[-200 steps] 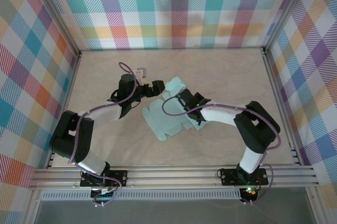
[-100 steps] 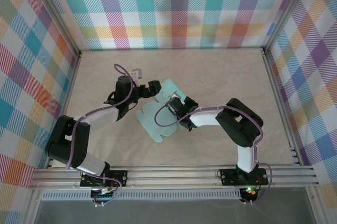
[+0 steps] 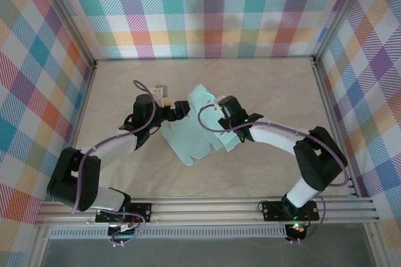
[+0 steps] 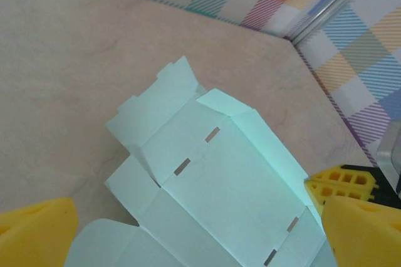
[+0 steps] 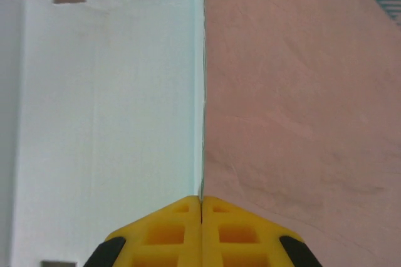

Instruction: Fold the paper box

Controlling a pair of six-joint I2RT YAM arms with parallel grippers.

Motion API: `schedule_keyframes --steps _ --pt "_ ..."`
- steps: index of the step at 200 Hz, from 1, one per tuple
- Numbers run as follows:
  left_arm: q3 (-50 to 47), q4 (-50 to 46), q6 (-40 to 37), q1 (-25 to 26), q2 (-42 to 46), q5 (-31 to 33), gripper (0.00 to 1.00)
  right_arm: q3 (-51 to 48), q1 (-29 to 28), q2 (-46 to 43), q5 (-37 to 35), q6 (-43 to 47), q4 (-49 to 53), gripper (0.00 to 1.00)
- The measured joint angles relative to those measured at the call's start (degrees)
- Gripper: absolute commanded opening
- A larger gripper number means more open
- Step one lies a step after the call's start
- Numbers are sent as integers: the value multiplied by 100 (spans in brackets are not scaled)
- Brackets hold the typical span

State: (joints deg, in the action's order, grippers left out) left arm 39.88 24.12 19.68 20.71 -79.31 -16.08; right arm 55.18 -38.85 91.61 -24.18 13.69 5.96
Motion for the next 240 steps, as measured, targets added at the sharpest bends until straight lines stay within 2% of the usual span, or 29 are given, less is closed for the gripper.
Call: schedule_keyframes --steps 56,78,113,145,166,181,225,240 --pt "26 20 -1147 52 9 -396 95 2 396 -61 2214 -221 737 0" --pt "260 15 -1316 -37 -389 -796 89 61 625 -61 2975 -295 1091 0" --pt "737 -2 -1349 -205 -960 -1364 86 415 1047 -52 3882 -498 1659 0" --pt "1172 -9 -1327 -212 -1410 -1742 85 723 1325 -15 4417 -588 1947 0" --pt "1445 -22 -1305 -212 -1755 -2004 74 741 1408 -7 4651 -621 2041 0" --pt "1659 -37 -1329 -212 -2024 -2225 63 741 1453 4 4822 -667 2098 0" --pt "2100 -96 -1333 -216 -2566 -2551 62 763 1561 7 5278 -728 2199 0" --pt "2221 -201 -1360 -216 -2653 -2651 55 763 1593 7 5405 -732 2208 0"
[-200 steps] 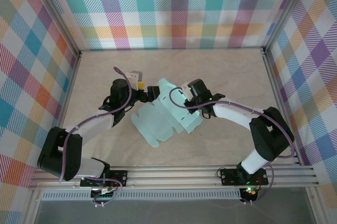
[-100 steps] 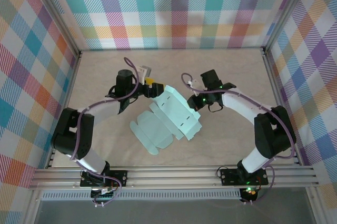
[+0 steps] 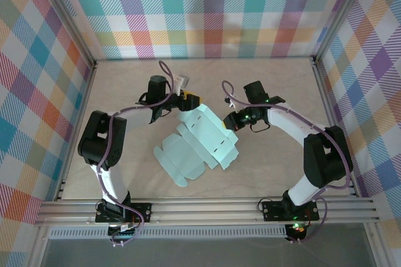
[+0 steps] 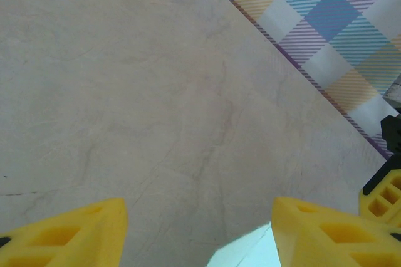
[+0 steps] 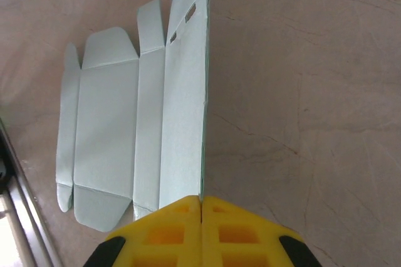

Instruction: Fold the paper box

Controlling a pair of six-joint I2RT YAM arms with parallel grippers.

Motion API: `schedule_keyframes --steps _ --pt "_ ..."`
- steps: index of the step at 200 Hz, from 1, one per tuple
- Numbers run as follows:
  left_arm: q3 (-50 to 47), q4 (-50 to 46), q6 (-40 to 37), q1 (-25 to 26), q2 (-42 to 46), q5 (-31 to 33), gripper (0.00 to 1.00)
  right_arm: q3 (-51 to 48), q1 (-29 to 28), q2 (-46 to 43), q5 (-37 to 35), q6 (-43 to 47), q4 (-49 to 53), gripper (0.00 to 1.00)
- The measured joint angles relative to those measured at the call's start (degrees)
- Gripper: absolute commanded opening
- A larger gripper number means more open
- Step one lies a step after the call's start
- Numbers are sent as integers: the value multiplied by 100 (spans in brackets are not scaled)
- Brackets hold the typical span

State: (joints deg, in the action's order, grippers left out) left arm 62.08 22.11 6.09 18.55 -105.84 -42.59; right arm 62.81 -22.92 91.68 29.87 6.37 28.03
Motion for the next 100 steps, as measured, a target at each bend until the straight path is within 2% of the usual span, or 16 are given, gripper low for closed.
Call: schedule_keyframes --steps 13,40,100 --pt "50 -46 -37 0 -35 -79 47 0 24 0 94 0 9 0" --pt "59 -116 -116 0 -39 -192 41 2 70 4 251 0 17 0" --pt "66 -162 -127 7 -39 -494 40 118 142 181 295 -136 76 0"
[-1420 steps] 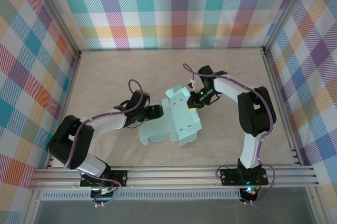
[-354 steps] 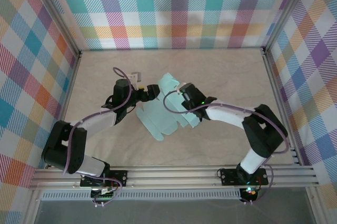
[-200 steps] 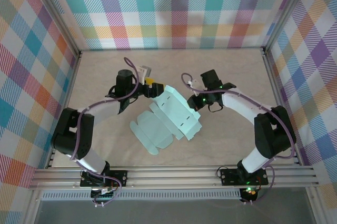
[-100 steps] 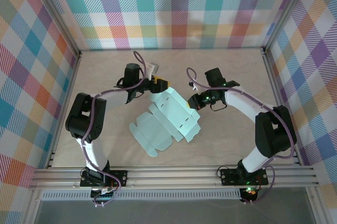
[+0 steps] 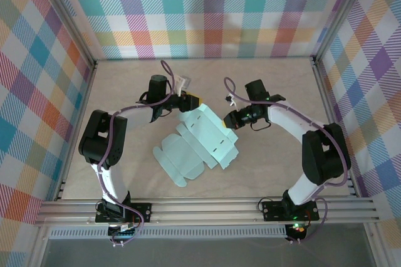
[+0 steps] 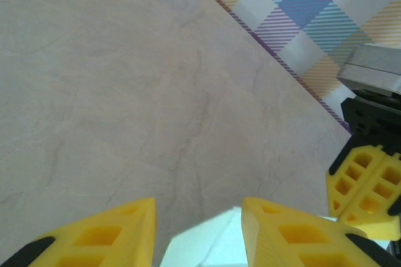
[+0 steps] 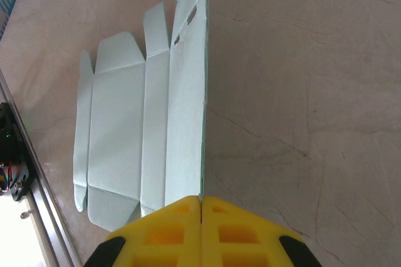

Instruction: Fold the paper box

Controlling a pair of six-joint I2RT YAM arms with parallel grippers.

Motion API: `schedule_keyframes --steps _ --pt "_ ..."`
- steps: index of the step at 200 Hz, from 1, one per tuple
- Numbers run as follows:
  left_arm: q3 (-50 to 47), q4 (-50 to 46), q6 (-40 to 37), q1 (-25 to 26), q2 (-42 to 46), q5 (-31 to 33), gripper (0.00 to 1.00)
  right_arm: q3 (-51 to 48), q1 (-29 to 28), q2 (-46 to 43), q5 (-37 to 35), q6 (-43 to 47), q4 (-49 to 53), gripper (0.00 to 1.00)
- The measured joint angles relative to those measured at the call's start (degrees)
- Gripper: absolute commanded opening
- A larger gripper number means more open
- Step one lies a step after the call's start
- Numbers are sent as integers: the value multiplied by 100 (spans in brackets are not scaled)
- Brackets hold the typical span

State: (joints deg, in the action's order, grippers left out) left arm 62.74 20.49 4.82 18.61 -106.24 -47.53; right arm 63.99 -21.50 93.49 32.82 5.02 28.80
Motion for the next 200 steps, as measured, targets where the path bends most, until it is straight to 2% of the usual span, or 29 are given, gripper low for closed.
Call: schedule_keyframes --steps 99,171,200 --pt "-31 -260 4 208 66 -120 41 13 55 72 -44 -190 -4 0" --pt "-28 -433 15 573 66 -297 42 13 55 72 -37 -271 -26 0" --pt "-28 -389 144 693 55 -205 46 13 55 83 28 -275 -28 0"
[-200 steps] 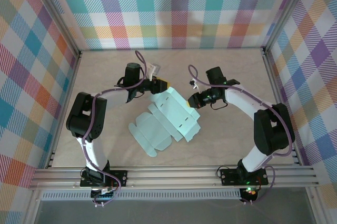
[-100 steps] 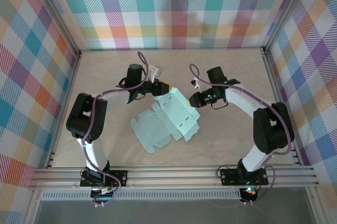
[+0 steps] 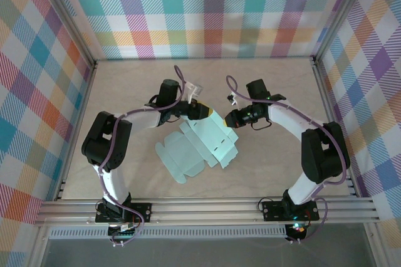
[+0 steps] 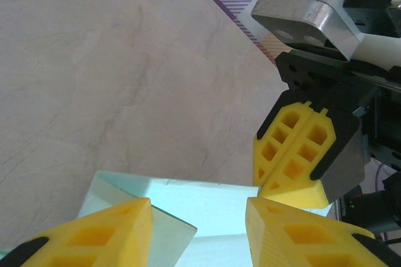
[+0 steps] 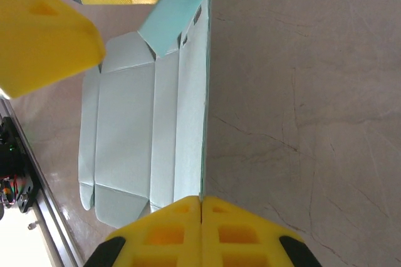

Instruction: Fold the paper box

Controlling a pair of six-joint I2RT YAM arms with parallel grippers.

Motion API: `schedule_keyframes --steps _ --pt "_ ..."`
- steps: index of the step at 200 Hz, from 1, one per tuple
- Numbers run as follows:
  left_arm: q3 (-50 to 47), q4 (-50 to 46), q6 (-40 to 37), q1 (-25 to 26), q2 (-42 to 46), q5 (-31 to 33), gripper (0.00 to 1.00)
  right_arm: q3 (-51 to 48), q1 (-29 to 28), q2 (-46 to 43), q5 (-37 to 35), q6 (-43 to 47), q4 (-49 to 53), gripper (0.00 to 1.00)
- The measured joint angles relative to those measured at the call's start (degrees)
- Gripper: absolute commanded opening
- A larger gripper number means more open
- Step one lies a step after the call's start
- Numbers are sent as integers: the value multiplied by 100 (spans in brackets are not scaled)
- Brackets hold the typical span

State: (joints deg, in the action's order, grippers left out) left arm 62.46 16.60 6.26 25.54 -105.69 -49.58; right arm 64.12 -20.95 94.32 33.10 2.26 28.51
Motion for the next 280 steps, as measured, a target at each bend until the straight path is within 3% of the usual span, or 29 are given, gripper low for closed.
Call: schedule_keyframes --steps 119,205,235,280 --pt "201 800 1161 238 -686 669 46 -2 -146 13 87 -168 -151 0" --pt "111 1349 1672 289 -761 953 46 -2 -282 15 -901 -181 -142 0" --pt "-199 1377 1692 219 -511 1121 53 -28 -262 7 -1117 -140 -168 0" --pt "-852 1344 1539 -140 527 1488 65 -155 -221 -61 -1451 -4 -197 0"
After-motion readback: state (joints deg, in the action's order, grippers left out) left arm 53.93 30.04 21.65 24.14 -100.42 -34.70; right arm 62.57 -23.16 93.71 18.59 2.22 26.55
